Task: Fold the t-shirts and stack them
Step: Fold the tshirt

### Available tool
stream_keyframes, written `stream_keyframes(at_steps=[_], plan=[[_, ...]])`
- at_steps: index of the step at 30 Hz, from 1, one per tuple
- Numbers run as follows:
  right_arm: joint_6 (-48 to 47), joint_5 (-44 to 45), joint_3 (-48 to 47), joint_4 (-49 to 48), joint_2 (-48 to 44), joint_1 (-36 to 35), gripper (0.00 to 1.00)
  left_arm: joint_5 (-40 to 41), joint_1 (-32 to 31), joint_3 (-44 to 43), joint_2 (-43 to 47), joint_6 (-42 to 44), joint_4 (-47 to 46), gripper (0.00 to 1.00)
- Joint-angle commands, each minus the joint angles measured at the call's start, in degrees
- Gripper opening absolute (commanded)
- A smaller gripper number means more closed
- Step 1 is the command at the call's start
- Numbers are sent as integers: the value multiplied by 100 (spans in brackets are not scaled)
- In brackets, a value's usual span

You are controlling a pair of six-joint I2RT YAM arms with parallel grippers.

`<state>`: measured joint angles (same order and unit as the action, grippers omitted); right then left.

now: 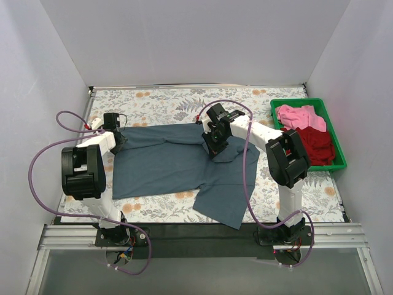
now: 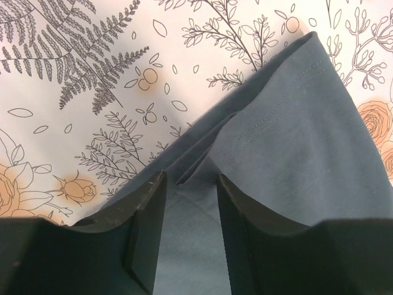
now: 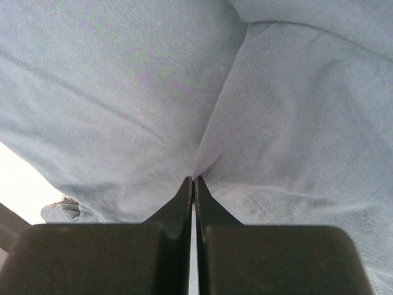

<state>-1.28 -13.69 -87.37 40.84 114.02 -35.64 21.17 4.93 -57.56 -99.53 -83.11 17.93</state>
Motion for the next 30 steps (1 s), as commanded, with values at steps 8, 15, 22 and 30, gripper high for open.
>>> stream_keyframes(at_steps=[8,15,22,30], plan=[[31,-151,1,29,59,-13,1,-78,17,-212,-67,128,-27,11],[49,-142,36,47,-46,-13,1,343,17,-545,82,365,385,0],[93,-186,176,73,-151,-13,1,643,17,-880,39,743,782,0],[93,-494,273,91,-134,-13,1,608,17,-915,-383,884,817,4]])
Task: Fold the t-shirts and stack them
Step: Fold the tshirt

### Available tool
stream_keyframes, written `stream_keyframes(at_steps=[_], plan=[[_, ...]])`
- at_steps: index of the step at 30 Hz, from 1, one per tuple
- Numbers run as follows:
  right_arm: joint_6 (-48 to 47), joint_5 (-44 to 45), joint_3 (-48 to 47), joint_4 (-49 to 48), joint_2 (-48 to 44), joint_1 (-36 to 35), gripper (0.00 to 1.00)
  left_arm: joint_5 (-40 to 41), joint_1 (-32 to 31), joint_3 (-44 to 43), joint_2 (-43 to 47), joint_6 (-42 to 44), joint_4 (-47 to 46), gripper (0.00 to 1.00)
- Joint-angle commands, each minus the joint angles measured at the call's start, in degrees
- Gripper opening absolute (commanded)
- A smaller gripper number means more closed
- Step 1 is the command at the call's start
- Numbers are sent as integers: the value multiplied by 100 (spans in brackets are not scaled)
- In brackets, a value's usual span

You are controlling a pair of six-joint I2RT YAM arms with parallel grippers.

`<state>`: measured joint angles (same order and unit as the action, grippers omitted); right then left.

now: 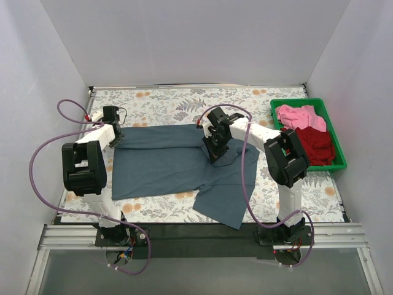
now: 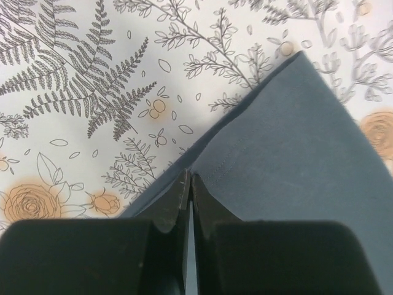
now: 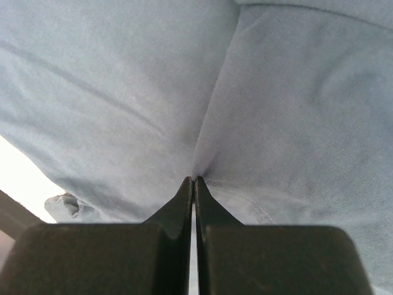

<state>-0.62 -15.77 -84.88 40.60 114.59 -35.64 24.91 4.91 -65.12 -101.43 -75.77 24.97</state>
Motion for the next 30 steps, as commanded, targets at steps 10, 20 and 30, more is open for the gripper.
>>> stream_keyframes(at_steps=[10,20,30], plan=[[474,-253,24,71,-612,127,27,138,-16,-159,78,115,148,53],[1916,-918,2427,-2124,-2229,1743,40,-266,-1412,227,1467,220,193,82],[2839,-822,4251,-4716,-2635,2658,50,-1190,-2600,1791,2758,721,-579,83]])
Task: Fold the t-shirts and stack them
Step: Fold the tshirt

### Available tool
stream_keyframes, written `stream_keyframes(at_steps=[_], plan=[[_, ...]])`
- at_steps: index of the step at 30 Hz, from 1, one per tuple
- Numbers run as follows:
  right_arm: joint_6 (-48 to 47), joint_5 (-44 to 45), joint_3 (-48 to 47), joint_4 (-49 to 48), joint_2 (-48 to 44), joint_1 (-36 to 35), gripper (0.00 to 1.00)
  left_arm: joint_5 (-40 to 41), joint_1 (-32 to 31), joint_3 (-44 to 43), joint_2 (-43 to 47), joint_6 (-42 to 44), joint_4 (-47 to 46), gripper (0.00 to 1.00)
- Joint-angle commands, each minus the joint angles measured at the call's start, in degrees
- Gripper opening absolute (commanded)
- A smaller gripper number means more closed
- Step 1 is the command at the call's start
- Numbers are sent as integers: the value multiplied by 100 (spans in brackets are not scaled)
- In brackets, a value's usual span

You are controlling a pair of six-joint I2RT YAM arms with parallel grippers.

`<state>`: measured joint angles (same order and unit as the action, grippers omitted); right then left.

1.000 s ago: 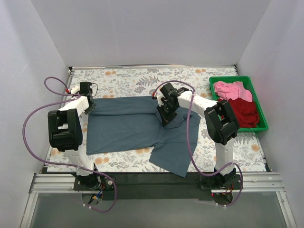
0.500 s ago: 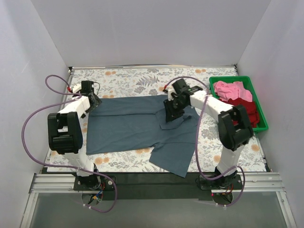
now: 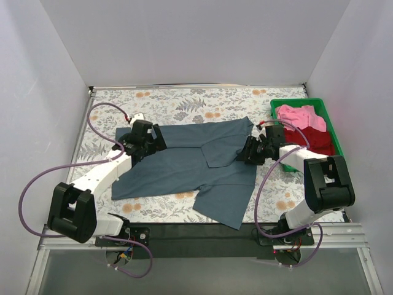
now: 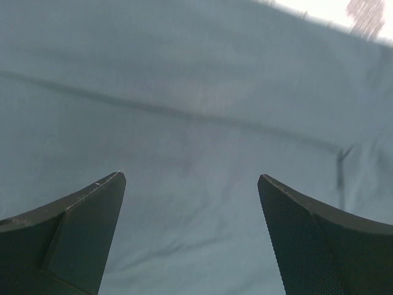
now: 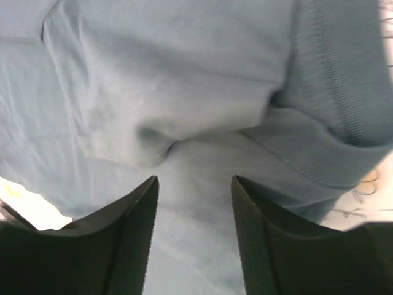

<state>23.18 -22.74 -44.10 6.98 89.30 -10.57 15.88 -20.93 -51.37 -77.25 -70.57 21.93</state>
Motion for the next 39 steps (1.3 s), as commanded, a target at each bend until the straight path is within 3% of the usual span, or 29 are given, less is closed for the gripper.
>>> stream_keyframes(at_steps=[1,6,16,23,28,34,39], plan=[[538,-134,286,-1471,-71,160,51,-305,-34,540,386,210,-347,83],[565,-152,244,-1919,211,169,53,-366,-69,997,422,254,-681,83],[872,-275,-617,-1850,624,-287,49,-305,-69,857,193,342,-726,83],[276,998,-1944,28,1054,-1288,52,-366,-69,840,132,342,-699,83],[-375,1447,-2673,1031,1441,-1615,52,-384,-69,840,123,333,-699,83],[-306,1756,-2174,981,985,-1519,47,-428,-78,840,105,324,-699,83],[19,1054,-1418,157,212,-1080,43,-472,-69,822,105,307,-690,83]])
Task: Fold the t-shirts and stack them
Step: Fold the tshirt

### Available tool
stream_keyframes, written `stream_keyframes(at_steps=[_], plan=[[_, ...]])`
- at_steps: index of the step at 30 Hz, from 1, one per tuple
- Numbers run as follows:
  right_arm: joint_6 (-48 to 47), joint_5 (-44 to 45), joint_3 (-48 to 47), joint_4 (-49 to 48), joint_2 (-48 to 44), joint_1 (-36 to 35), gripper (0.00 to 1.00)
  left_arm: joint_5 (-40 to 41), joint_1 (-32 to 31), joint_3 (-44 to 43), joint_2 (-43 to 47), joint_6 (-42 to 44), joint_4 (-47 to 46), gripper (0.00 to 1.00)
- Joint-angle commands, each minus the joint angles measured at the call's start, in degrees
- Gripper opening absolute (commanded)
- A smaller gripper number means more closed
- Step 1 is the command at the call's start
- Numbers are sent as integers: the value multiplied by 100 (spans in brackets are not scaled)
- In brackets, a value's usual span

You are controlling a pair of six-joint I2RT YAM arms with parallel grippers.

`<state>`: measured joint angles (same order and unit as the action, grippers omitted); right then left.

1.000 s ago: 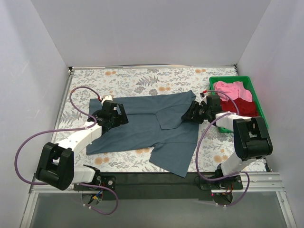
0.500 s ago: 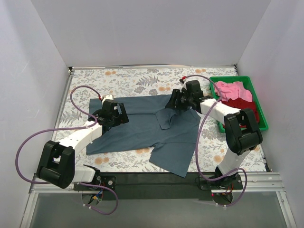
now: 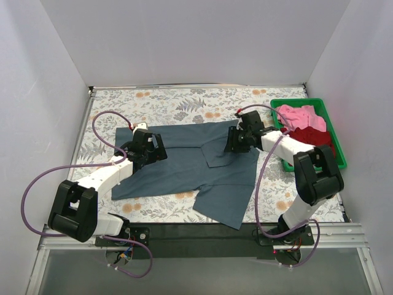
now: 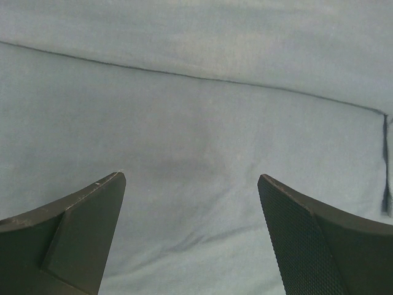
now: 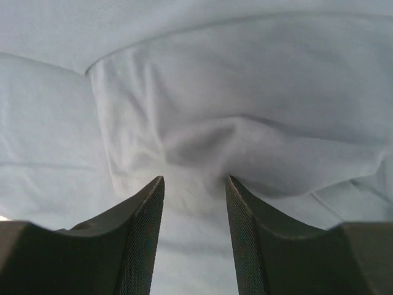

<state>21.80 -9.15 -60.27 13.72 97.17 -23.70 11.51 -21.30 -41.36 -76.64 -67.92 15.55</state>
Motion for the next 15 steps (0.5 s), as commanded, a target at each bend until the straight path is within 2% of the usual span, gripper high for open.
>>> stream_keyframes(at_steps=[1,5,7,10,15], plan=[[184,-411,270,-623,-663,287,43,-52,-23,-170,35,33,-52,83],[307,-562,612,-1002,-1058,611,41,-78,-32,-179,44,33,-52,83],[360,-527,779,-1002,-1068,726,37,-70,-23,-170,44,33,-52,83],[413,-693,1025,-1125,-989,920,36,-79,-32,-179,44,33,-52,83],[535,-1106,1324,-1520,-796,955,41,-114,-32,-179,18,33,-61,83]])
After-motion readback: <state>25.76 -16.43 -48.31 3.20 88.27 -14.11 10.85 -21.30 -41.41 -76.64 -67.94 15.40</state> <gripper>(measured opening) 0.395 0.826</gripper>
